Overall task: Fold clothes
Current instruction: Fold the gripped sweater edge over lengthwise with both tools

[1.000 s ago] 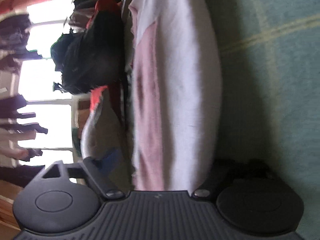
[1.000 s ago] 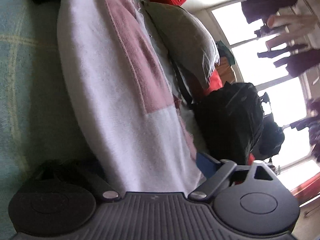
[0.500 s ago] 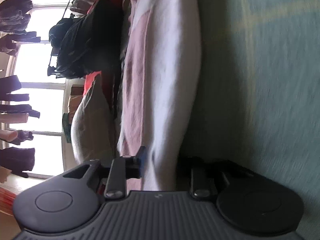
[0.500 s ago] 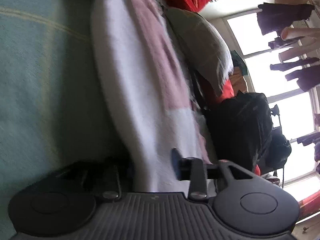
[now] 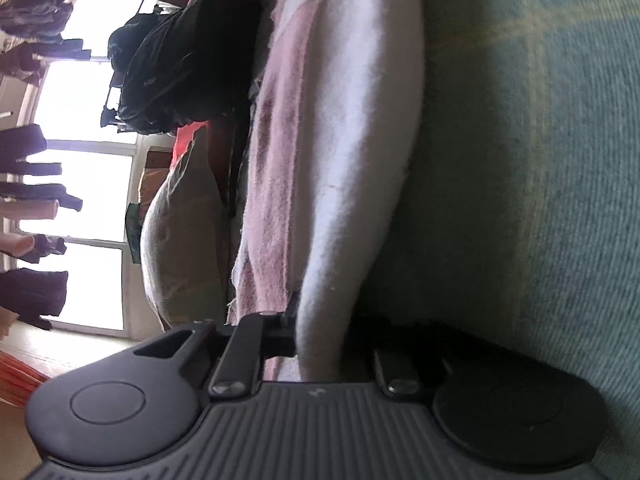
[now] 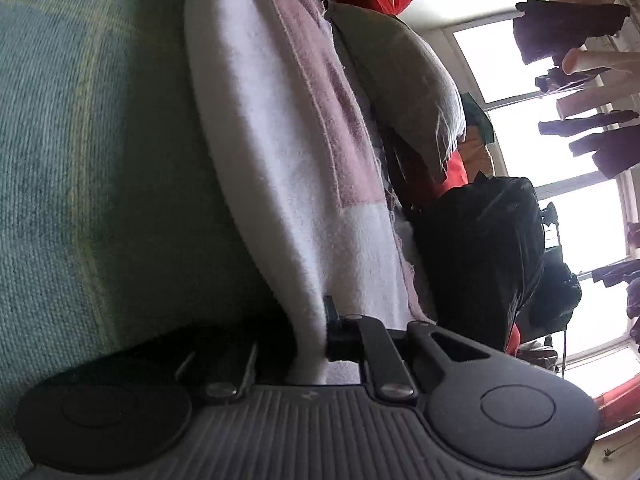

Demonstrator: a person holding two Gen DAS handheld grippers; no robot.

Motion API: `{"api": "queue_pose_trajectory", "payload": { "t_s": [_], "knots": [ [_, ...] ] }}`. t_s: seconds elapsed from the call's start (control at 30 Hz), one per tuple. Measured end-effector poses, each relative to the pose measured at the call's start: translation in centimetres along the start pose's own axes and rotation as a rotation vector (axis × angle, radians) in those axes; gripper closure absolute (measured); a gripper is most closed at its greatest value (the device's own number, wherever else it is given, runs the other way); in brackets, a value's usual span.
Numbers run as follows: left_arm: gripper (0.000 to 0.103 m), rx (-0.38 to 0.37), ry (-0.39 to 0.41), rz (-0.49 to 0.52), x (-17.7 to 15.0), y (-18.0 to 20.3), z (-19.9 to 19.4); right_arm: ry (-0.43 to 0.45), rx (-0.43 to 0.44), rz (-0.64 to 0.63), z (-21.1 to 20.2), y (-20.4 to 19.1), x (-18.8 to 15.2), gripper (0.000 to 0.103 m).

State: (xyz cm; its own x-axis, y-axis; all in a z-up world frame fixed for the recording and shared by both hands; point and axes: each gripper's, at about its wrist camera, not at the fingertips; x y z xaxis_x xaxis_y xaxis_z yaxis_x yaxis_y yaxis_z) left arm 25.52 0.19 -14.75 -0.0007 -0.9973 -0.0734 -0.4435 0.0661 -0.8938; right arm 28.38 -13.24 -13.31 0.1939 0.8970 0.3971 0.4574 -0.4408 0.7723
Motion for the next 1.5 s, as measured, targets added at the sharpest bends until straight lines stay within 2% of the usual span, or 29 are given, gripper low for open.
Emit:
{"api": "queue_pose_trajectory", "payload": {
  "t_s": [0.3, 0.67, 0.9, 1.33, 1.5],
  "knots": [
    [0.092, 0.005, 0.023, -0.041, -1.1, -3.1, -2.2, 0.016, 0.030, 0.026, -2.1, 2.4, 0.4, 0.092],
    [0.093, 0.021, 0.034, -0.010, -1.9, -3.1, -6.0, 0.027, 0.064, 0.015, -5.2, 3.1, 1.0, 0.092],
    [0.093, 0.028, 0.057, 0.007, -1.9, -2.9, -9.5, 0.034, 0.090, 0.005, -8.9, 3.1, 0.7, 0.092],
    [0.093, -0.020, 0.113, 0.022, -2.9, -0.2, -18.8, 0.041, 0.205, -0.013, -19.3, 1.2, -1.6, 0.092],
    [0.092, -0.051, 0.127, 0.044, -2.9, 1.9, -21.0, 0.021, 0.235, -0.009, -21.2, -0.7, -2.8, 0.092]
  ]
}}
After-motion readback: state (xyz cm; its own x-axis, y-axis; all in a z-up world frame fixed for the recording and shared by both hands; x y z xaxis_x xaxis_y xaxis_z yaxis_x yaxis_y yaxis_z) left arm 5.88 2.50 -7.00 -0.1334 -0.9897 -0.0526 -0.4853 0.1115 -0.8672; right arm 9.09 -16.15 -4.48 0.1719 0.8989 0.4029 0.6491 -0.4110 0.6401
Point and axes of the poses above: each gripper's, at about its wrist camera, not at the fingertips, and z roughly the way its jaws point, y to its right, x to its top, and after that the axes turned 11 degrees about z, right-handed
